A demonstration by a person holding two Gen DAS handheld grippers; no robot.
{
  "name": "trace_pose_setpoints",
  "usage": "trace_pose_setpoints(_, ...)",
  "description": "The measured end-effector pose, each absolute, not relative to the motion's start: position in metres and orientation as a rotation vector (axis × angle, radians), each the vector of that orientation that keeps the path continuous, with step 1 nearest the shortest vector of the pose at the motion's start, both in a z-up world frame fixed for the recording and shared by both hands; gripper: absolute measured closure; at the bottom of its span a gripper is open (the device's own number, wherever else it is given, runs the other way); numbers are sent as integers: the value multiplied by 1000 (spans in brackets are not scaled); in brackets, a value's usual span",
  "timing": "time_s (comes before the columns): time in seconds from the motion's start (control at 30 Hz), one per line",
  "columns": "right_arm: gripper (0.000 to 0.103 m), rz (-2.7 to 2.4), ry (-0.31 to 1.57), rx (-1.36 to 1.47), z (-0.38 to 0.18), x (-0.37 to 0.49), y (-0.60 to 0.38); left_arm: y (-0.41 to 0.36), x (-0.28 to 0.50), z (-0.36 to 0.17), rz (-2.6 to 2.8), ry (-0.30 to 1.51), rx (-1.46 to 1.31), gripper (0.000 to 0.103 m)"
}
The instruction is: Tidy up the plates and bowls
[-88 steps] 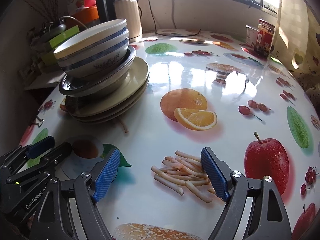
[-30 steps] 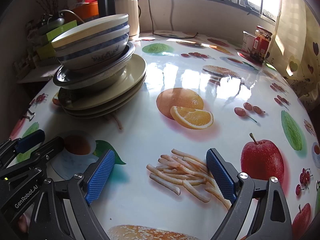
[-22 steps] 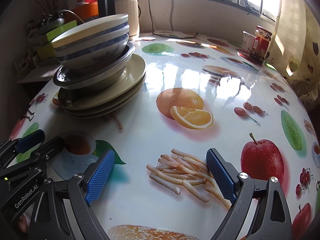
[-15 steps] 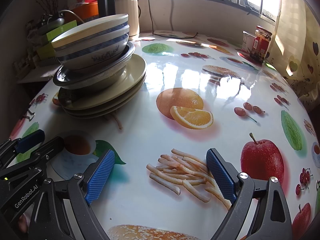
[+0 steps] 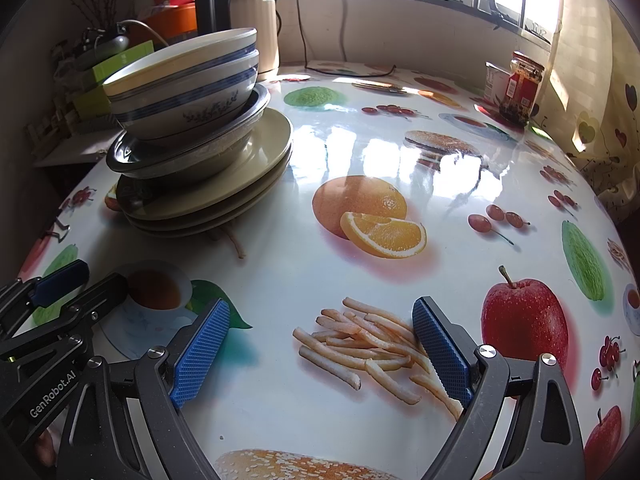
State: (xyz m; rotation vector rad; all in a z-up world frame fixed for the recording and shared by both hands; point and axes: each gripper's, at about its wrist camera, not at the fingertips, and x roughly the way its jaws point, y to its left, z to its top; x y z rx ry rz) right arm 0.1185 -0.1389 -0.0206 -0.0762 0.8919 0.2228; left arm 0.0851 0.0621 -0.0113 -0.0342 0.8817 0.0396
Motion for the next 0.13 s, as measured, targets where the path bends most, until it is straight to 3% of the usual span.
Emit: trace_pose_setpoints(0.13, 9, 223, 892, -76, -21, 118, -139, 62, 85, -11, 40, 881, -34, 54)
